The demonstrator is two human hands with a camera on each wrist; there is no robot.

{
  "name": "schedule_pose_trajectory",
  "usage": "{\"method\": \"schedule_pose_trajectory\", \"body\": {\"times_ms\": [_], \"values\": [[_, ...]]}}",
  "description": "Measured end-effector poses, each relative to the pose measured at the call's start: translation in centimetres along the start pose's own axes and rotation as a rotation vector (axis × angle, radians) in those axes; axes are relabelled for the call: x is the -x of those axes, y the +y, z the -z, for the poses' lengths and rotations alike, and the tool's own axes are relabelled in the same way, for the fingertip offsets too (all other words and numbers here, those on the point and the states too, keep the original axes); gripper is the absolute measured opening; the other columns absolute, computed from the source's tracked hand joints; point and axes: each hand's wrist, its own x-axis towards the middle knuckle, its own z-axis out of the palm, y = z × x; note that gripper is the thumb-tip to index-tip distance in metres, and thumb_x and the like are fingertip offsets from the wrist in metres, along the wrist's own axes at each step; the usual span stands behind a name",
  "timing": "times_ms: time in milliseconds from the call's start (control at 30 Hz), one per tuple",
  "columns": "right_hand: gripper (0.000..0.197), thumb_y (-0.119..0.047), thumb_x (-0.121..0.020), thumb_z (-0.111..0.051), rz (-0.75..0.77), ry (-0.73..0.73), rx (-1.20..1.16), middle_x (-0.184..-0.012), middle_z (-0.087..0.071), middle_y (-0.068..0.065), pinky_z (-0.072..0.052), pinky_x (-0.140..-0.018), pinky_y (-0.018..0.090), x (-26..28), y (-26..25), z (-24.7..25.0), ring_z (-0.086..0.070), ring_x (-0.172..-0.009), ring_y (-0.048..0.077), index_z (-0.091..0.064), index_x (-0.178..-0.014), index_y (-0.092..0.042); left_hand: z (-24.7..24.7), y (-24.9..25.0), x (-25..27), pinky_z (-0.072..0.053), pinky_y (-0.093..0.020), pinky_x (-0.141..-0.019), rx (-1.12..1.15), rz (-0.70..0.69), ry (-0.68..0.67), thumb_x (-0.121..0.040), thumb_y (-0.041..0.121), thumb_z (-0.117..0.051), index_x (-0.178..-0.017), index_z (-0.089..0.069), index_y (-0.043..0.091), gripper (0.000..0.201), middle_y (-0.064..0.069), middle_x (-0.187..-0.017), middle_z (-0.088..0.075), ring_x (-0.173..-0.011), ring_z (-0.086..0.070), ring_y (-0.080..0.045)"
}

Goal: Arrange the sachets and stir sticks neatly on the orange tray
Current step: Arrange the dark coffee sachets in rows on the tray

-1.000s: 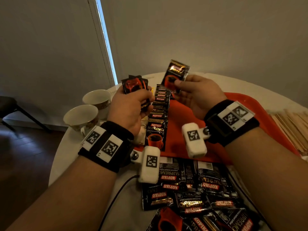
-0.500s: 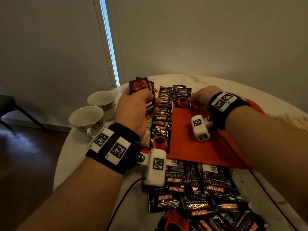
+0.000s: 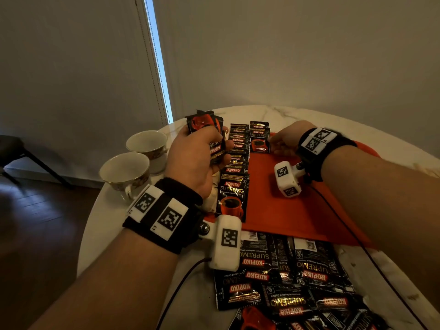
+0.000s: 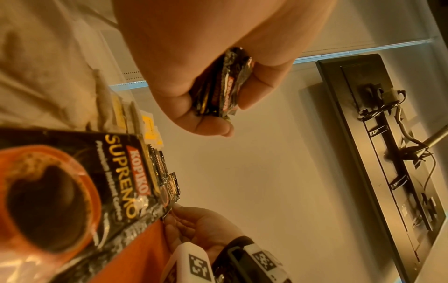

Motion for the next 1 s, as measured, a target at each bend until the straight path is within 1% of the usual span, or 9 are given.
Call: {"method": "schedule_pose_trajectory", "body": {"times_ms": [100, 200, 300, 400, 533, 600, 700, 833, 1000], "values": [[0.009, -0.009, -0.094, -0.070, 0.001, -0.010, 0.024, -0.078, -0.070, 0.010, -0.059, -0.091, 0.037, -0.4, 0.1, 0.0, -0.067, -0.068, 0.020, -0.070, -0.097, -0.001, -0.1, 0.1, 0.2, -0.057, -0.029, -0.057, 0.031, 0.023, -0.010, -0.094, 0.002, -0.054, -0.128, -0.062, 0.004, 0.035, -0.016, -0.115, -0.075, -0.077, -0.075, -0.020], [0.007, -0.009, -0.095, -0.066, -0.019, -0.035, 0.031, -0.073, -0.066, 0.008, -0.055, -0.080, 0.033, -0.4, 0.3, 0.5, -0.061, -0.064, 0.019, -0.070, -0.097, -0.003, -0.1, 0.1, 0.5, -0.060, -0.034, -0.060, 0.060, 0.054, -0.022, -0.094, 0.002, -0.051, -0.126, -0.059, 0.004, 0.034, -0.018, -0.107, -0.072, -0.083, -0.077, -0.026], [0.011, -0.011, -0.095, -0.066, -0.028, -0.036, -0.100, -0.066, -0.059, 0.004, -0.051, -0.061, 0.030, 0.2, 0.3, 1.5, -0.054, -0.058, 0.017, -0.068, -0.103, -0.005, -0.2, 0.1, 0.7, -0.064, -0.042, -0.067, 0.068, 0.076, -0.069, -0.096, -0.003, -0.046, -0.118, -0.057, 0.007, 0.027, -0.022, -0.114, -0.072, -0.092, -0.078, -0.034], [0.019, -0.022, -0.096, -0.069, 0.077, -0.075, -0.249, -0.068, -0.057, 0.001, -0.042, -0.051, 0.025, 3.1, 0.0, 2.3, -0.050, -0.056, 0.013, -0.068, -0.108, -0.007, -0.3, -0.1, 0.7, -0.065, -0.045, -0.067, -0.008, 0.089, -0.122, -0.099, -0.003, -0.054, -0.127, -0.056, 0.007, 0.030, -0.022, -0.119, -0.072, -0.095, -0.077, -0.039], [0.024, -0.038, -0.082, -0.078, 0.292, -0.419, -0.292, -0.071, -0.061, -0.003, -0.040, -0.056, 0.026, 9.6, 0.4, 1.7, -0.053, -0.060, 0.011, -0.067, -0.089, -0.018, -0.6, -0.3, 0.9, -0.063, -0.039, -0.065, -0.085, 0.063, -0.123, -0.096, 0.006, -0.068, -0.126, -0.059, 0.013, 0.031, -0.018, -0.117, -0.073, -0.095, -0.077, -0.034], [0.027, -0.035, -0.071, -0.082, 0.349, -0.492, -0.223, -0.071, -0.064, -0.004, -0.045, -0.057, 0.026, 11.5, 1.0, 0.9, -0.058, -0.062, 0.010, -0.066, -0.086, -0.019, -0.7, -0.4, 1.1, -0.062, -0.037, -0.065, -0.115, 0.033, -0.117, -0.095, 0.009, -0.071, -0.125, -0.062, 0.014, 0.031, -0.014, -0.116, -0.074, -0.095, -0.077, -0.031], [0.018, -0.015, -0.081, -0.080, 0.401, -0.466, -0.293, -0.075, -0.069, -0.002, -0.051, -0.059, 0.027, 12.0, 1.6, 0.0, -0.064, -0.064, 0.009, -0.067, -0.094, -0.013, -0.7, -0.4, 1.3, -0.061, -0.035, -0.064, -0.131, 0.034, -0.119, -0.094, 0.013, -0.073, -0.124, -0.064, 0.015, 0.032, -0.012, -0.115, -0.076, -0.096, -0.077, -0.030], [0.011, 0.002, -0.089, -0.068, 0.427, -0.459, -0.467, -0.077, -0.071, 0.005, -0.058, -0.059, 0.028, 11.7, 1.7, 0.0, -0.067, -0.064, 0.014, -0.065, -0.090, -0.009, -0.8, 0.0, 1.5, -0.061, -0.035, -0.062, -0.113, 0.041, -0.081, -0.095, 0.029, -0.073, -0.120, -0.067, 0.018, 0.029, -0.008, -0.105, -0.079, -0.085, -0.079, -0.024], [0.010, -0.003, -0.096, -0.058, 0.427, -0.415, -0.665, -0.086, -0.069, 0.007, -0.056, -0.061, 0.028, 10.8, 1.8, 0.1, -0.065, -0.073, 0.016, -0.066, -0.098, -0.009, -0.6, 0.1, 1.6, -0.063, -0.035, -0.063, -0.159, 0.026, -0.157, -0.095, 0.007, -0.068, -0.121, -0.064, 0.015, 0.027, -0.008, -0.096, -0.079, -0.082, -0.079, -0.024]]}}
